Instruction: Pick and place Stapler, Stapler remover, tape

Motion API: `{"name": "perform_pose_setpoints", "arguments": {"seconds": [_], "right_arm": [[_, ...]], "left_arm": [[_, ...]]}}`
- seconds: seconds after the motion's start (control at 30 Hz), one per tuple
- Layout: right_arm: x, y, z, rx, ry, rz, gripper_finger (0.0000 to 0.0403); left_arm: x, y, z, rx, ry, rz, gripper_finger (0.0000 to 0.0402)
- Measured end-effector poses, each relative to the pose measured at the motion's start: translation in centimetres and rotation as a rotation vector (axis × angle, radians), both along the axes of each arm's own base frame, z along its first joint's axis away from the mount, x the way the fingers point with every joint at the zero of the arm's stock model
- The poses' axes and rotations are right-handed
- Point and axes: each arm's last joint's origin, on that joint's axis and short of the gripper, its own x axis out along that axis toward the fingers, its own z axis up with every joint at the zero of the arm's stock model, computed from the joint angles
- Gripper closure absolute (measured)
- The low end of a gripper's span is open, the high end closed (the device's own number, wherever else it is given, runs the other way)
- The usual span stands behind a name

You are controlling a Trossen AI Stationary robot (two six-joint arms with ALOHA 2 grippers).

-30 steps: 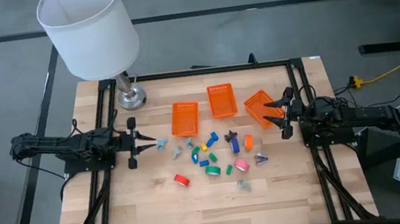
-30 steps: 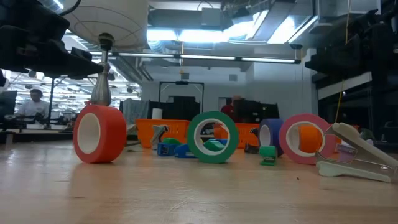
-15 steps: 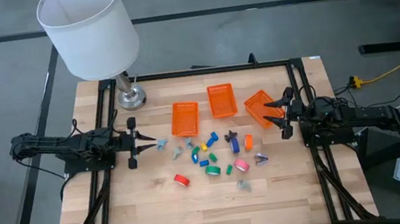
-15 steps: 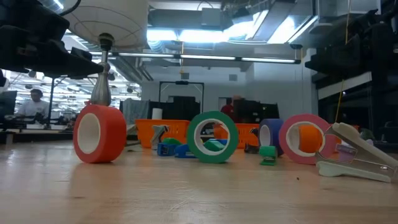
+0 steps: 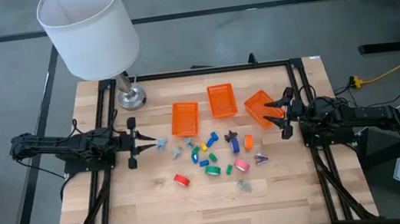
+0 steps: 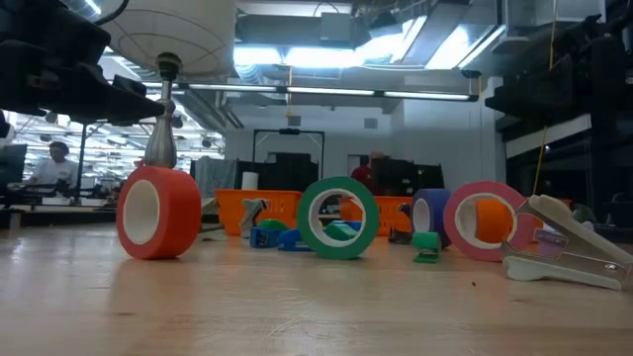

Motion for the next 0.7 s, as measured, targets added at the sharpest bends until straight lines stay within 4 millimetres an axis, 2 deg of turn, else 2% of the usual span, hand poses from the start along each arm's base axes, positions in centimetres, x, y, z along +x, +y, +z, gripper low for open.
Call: {"name": "perform_pose_setpoints", "arguments": {"seconds": [0.7], "right_arm": [[0.36, 0.14, -0.50, 0.002, 0.061, 0.016, 0.0173]], "left_arm": [[0.00, 0.00, 0.01, 0.000, -0.001, 0.000, 0.0322]]}}
